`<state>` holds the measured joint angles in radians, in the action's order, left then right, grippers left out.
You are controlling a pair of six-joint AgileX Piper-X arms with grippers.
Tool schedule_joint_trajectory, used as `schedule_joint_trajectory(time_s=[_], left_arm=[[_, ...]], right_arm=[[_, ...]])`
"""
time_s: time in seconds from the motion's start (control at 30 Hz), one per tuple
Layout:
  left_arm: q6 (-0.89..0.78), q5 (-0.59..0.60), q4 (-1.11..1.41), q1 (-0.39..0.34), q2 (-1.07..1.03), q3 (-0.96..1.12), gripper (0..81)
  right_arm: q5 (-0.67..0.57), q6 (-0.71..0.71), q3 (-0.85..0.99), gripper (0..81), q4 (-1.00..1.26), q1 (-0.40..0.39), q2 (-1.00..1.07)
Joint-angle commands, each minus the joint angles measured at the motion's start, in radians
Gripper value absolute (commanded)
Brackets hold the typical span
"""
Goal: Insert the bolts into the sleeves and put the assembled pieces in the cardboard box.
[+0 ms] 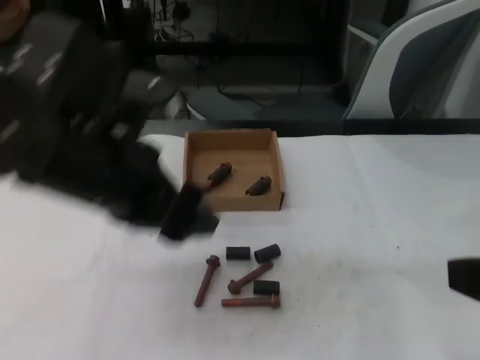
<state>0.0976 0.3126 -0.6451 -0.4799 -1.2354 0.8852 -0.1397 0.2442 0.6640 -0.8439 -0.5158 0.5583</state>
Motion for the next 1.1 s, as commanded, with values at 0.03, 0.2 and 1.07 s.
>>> schedule_joint_trajectory(time_s=[0.03, 0.2, 1.07], left_arm=[[-0.048, 0.006, 0.022, -0.029, 0.200, -0.170, 68.3], [-0.147, 0.003, 0.022, -0.032, 0.377, -0.290, 68.3], [-0.173, -0.066, 0.022, -0.032, 0.462, -0.329, 68.3]], right_arm=[[0.006, 0.004, -0.032, 70.0, 0.002, 0.004, -0.018], [0.006, 0.004, -0.084, 70.0, 0.004, 0.004, -0.018], [-0.061, 0.148, -0.134, 70.0, 0.109, -0.009, -0.004]])
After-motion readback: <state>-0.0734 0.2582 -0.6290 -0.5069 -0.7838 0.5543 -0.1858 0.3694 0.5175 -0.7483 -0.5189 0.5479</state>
